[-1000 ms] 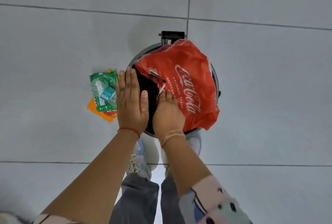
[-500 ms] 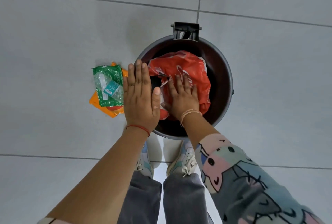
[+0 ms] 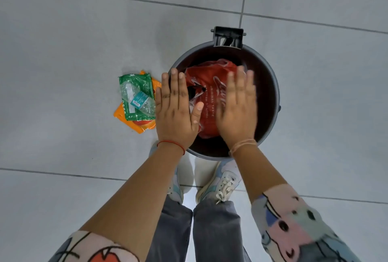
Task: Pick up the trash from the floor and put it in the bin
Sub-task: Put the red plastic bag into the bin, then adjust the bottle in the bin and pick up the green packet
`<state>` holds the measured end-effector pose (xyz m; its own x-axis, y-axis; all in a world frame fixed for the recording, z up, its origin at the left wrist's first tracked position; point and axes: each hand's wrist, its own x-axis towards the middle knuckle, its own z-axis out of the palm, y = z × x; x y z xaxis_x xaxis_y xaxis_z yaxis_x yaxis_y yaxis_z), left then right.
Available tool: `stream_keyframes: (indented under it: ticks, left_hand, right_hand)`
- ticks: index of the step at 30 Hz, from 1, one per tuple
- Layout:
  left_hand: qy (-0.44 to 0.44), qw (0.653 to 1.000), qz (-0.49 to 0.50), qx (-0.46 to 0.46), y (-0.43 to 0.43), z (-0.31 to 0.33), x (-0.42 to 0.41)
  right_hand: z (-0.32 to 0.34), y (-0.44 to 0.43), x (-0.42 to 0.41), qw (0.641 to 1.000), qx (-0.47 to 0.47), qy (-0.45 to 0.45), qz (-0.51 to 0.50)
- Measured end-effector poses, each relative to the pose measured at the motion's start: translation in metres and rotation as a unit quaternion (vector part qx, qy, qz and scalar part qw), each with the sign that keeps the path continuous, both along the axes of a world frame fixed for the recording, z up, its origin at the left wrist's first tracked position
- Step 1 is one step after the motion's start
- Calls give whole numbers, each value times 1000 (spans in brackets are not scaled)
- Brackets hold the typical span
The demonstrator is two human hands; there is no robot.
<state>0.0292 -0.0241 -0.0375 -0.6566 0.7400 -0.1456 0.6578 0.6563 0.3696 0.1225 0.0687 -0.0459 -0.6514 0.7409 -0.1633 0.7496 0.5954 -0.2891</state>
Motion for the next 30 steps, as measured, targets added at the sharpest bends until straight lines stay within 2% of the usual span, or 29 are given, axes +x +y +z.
stream_keyframes:
  ticks: [2, 4, 7, 10, 12, 14, 16, 18, 19, 21, 23, 26, 30]
  left_hand:
    - [8, 1000, -8, -15, 0, 2, 0]
    - [8, 1000, -14, -22, -1, 4, -1]
    - [-10, 1000, -19, -12, -1, 6, -1]
    - [-38, 999, -4, 37, -3, 8, -5]
    - [-50, 994, 38, 86, -8, 8, -15]
    - [-23, 986, 104, 128, -18, 4, -30]
    - [10, 978, 164, 130, -33, -8, -46]
    - [32, 982, 172, 73, -49, -28, -57]
    - [36, 990, 135, 13, -56, -40, -61]
    - [35, 990, -1, -136, -69, -69, -64]
    - [48, 962, -137, -232, -74, -97, -69]
    - [90, 920, -234, -300, -67, -125, -76]
    - [74, 903, -234, -352, -66, -133, -88]
  right_hand:
    - [10, 11, 13, 996, 68, 8, -64]
    - [12, 23, 23, 992, 76, -6, -99]
    - [9, 28, 32, 994, 60, -34, -83]
    - [5, 26, 32, 994, 71, -39, -77]
    - [4, 26, 32, 993, 82, -40, -76]
    - [5, 26, 34, 993, 89, -40, -73]
    - [3, 25, 34, 992, 92, -35, -74]
    - [2, 24, 33, 992, 98, -31, -75]
    - [1, 24, 33, 991, 102, -28, -76]
    - [-1, 24, 34, 990, 108, -22, -83]
    - [-4, 24, 36, 990, 112, -17, -87]
    - [-7, 25, 39, 989, 115, -14, -86]
    - [-8, 25, 39, 990, 115, -10, -84]
